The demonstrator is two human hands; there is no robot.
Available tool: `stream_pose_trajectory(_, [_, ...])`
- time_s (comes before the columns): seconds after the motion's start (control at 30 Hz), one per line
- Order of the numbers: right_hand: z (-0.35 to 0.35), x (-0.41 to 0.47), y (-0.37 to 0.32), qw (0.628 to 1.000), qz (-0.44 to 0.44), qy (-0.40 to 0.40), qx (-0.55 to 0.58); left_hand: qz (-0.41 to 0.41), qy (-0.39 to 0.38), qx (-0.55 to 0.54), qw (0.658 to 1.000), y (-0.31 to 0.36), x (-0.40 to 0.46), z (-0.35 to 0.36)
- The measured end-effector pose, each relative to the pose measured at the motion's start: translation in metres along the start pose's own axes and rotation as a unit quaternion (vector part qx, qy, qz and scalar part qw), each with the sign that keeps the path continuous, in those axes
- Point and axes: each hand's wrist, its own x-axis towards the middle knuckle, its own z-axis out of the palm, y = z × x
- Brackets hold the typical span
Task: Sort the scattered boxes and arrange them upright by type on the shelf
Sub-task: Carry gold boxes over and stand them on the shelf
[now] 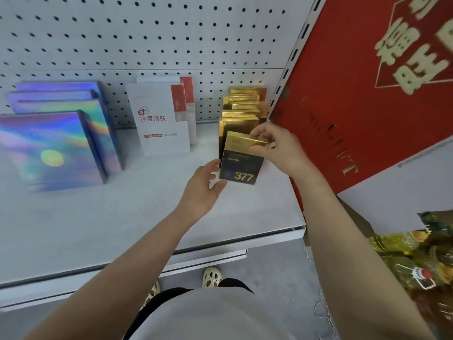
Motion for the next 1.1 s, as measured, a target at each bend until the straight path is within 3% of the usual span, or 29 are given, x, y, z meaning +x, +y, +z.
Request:
stream_pose_trajectory(0.2, [0.001, 0.02, 0.004, 0.992, -0.048, 0.02, -0.111, 0.005, -0.024, 0.035, 0.999, 0.003, 0.009, 0.009])
stream_pose_trajectory(0.4, [0.01, 0.023, 0.013, 0.986, -0.075, 0.078, -0.124, 0.01, -0.023, 0.049, 0.999, 0.003, 0.013, 0.01])
stream_pose_trajectory(0.63, [0.01, 0.017, 0.005, 0.976, -0.084, 0.072, -0.186, 0.008, -0.015, 0.051, 0.999, 0.002, 0.01, 0.005])
stream_pose_trajectory(0.93, [0.045, -0.007, -0.027, 0.962, -0.144, 0.197, -0.125, 0.017, 0.133, -0.019, 0.991, -0.03, -0.053, -0.064])
stream_pose_trajectory(1.1, [0.124, -0.026, -0.073, 0.969, -0.196, 0.127, -0.079, -0.008, 0.243, -0.05, 0.969, -0.077, -0.118, -0.125])
